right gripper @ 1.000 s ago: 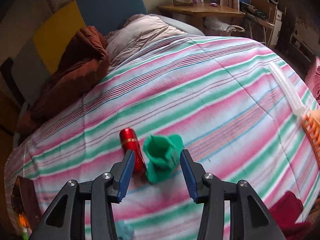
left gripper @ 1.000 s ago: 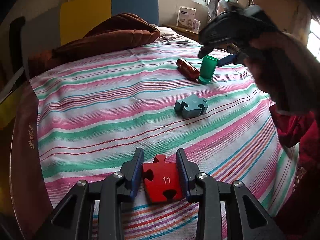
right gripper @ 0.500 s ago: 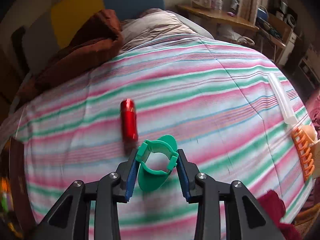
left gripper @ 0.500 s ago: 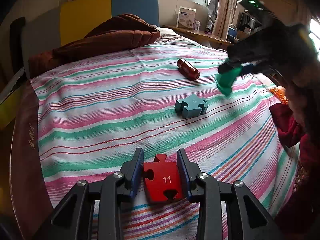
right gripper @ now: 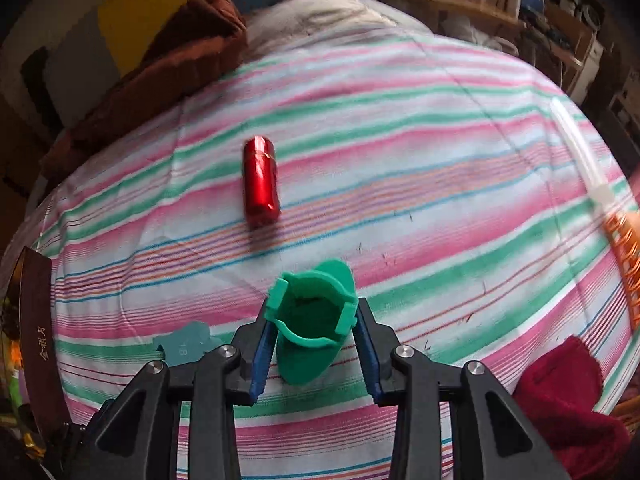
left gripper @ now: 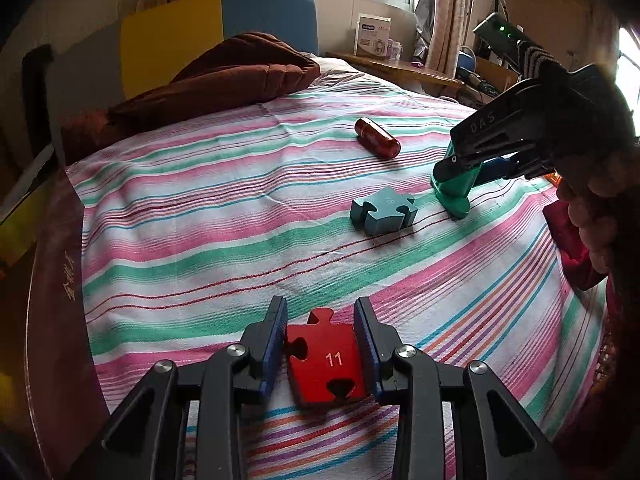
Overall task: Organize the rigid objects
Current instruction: 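Grasp the green cup-shaped object with the right tool while the left tool holds the red piece, then lift the red puzzle piece with the left tool and carry it toward the gold tray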
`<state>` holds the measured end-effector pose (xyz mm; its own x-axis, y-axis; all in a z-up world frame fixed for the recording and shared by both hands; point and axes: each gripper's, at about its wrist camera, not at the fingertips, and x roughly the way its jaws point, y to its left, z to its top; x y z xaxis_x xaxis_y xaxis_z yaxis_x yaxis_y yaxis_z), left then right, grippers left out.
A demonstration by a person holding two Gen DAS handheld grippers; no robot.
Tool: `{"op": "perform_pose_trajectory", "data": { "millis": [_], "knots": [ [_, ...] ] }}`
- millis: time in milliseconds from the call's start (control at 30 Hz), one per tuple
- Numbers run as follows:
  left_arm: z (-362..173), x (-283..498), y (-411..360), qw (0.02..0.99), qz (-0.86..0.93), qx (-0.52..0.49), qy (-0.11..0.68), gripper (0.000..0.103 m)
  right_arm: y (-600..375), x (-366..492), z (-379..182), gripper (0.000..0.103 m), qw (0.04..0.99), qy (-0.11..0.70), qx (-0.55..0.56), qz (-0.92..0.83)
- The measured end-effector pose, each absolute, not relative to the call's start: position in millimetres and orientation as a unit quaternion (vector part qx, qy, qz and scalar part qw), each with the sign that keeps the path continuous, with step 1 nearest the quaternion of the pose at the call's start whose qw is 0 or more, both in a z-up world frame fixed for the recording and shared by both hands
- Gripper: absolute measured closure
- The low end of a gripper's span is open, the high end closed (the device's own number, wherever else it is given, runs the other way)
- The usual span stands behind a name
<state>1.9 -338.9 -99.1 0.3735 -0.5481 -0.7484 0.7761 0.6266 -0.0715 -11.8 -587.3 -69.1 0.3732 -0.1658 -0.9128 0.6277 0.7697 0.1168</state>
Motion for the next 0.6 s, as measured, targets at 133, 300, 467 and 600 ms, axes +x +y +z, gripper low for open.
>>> {"op": "perform_pose_trajectory", "data": {
  "millis": [133,300,467,600],
  "knots": [
    [-99.4,-0.2,-338.9,0.817,-0.405,0.152,0.382,0.068,-581.9,-7.8,-69.1,0.067,0.798,0.505,0.206,-0.255],
    [-98.5,-0.5,-338.2,0.817,-0.402,0.152,0.385,0.068,-574.0,-0.5,-70.1,0.067,0.801,0.515,0.163,-0.26],
    [-87.5,-5.0,-334.4,0.813,-0.398,0.151,0.398,0.07,-577.2,-2.9,-69.0,0.067,0.801,0.511,0.169,-0.263],
    [-71.0,-16.5,-327.1,0.816,-0.406,0.149,0.384,0.07,-577.2,-2.1,-69.9,0.067,0.801,0.51,0.168,-0.264]
  ]
}}
